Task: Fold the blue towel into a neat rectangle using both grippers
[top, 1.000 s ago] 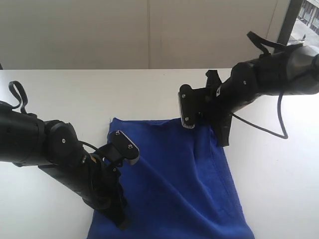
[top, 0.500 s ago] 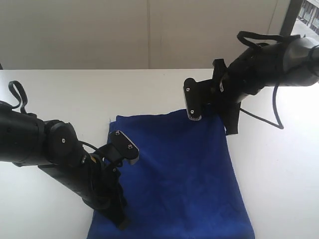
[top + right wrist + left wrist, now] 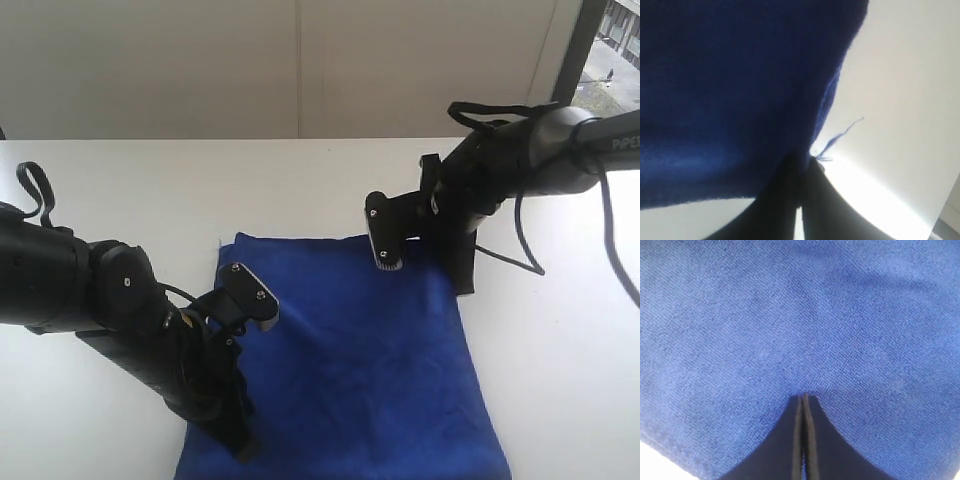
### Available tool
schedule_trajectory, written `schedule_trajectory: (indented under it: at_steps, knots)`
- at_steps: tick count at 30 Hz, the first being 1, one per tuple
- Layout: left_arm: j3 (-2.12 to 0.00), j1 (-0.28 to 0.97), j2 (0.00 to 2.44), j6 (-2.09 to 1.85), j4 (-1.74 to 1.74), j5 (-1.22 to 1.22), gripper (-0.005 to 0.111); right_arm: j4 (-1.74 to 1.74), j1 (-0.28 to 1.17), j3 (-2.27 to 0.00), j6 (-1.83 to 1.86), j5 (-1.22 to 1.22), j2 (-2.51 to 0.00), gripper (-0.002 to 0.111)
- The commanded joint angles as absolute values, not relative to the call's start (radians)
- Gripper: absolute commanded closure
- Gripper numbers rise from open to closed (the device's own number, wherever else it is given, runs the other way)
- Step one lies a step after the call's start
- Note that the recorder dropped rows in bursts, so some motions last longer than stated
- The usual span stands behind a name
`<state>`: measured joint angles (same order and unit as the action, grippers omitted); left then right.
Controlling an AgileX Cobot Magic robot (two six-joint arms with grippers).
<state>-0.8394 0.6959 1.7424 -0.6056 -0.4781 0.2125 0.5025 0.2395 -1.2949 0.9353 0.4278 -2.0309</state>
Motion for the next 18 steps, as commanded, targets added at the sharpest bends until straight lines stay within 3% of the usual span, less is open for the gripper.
schedule_trajectory:
  at_steps: [1, 5, 12, 18]
  knots:
    - [-0.816, 0.701, 1.755, -0.598, -0.470, 0.308, 0.107, 0.514, 0.237, -1.304, 0.839, 0.328, -2.049, 0.108]
    - [-0.816, 0.701, 1.755, -0.598, -0.472, 0.308, 0.107, 0.551, 0.230, -1.304, 0.750, 0.285, -2.061, 0.096]
    - [-0.816, 0.701, 1.755, -0.598, -0.478, 0.308, 0.107, 0.702, 0.219, -1.304, 0.613, 0.309, -2.070, 0.050]
    - [-0.816, 0.701, 1.755, -0.600, -0.481, 0.308, 0.107, 0.813, 0.219, -1.304, 0.481, 0.315, -2.056, 0.050]
